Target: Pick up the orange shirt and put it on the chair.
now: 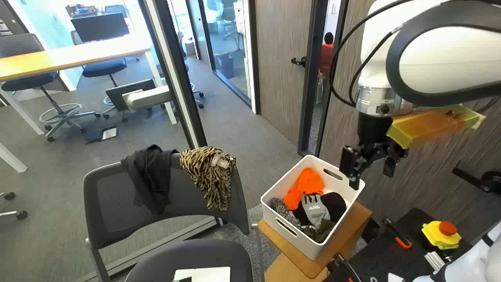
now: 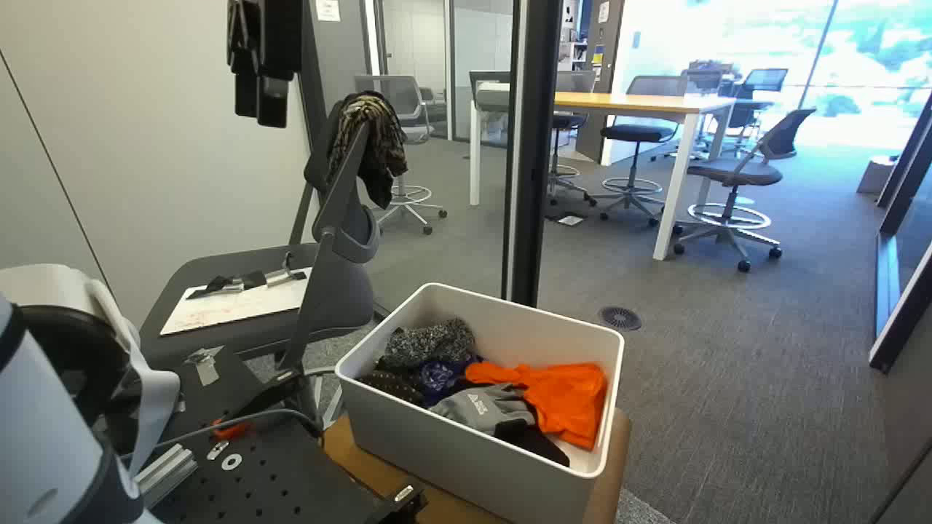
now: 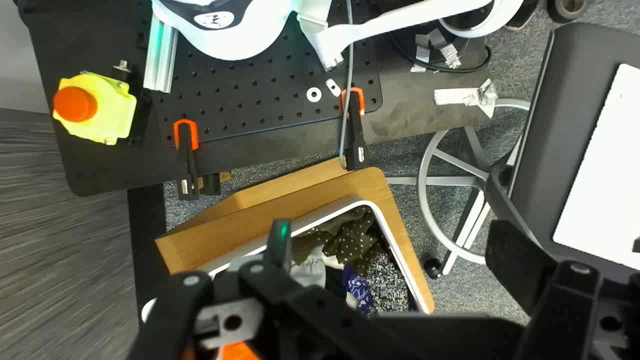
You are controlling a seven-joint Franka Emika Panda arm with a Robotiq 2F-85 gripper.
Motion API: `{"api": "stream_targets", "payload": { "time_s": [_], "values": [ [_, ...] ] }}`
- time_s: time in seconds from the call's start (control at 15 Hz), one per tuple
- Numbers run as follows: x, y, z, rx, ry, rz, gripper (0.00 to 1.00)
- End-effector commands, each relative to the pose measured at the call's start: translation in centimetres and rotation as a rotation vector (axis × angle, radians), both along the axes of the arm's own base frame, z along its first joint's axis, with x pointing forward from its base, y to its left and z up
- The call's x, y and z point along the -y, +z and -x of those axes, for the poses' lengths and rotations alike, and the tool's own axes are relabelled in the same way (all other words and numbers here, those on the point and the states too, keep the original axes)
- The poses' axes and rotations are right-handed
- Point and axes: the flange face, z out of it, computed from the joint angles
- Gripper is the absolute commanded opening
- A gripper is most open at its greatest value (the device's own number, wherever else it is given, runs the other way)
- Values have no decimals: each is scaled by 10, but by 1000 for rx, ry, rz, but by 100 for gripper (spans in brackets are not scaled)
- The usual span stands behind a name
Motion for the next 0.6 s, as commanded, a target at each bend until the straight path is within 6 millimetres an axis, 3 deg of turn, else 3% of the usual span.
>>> {"api": "stream_targets", "payload": {
  "time_s": [0.0, 0.33, 0.53],
  "values": [
    [0, 2, 0, 4, 0, -1, 100],
    [-1, 7, -1, 15, 2, -3, 100],
    [3, -2, -10, 53, 9, 30, 100]
  ]
}}
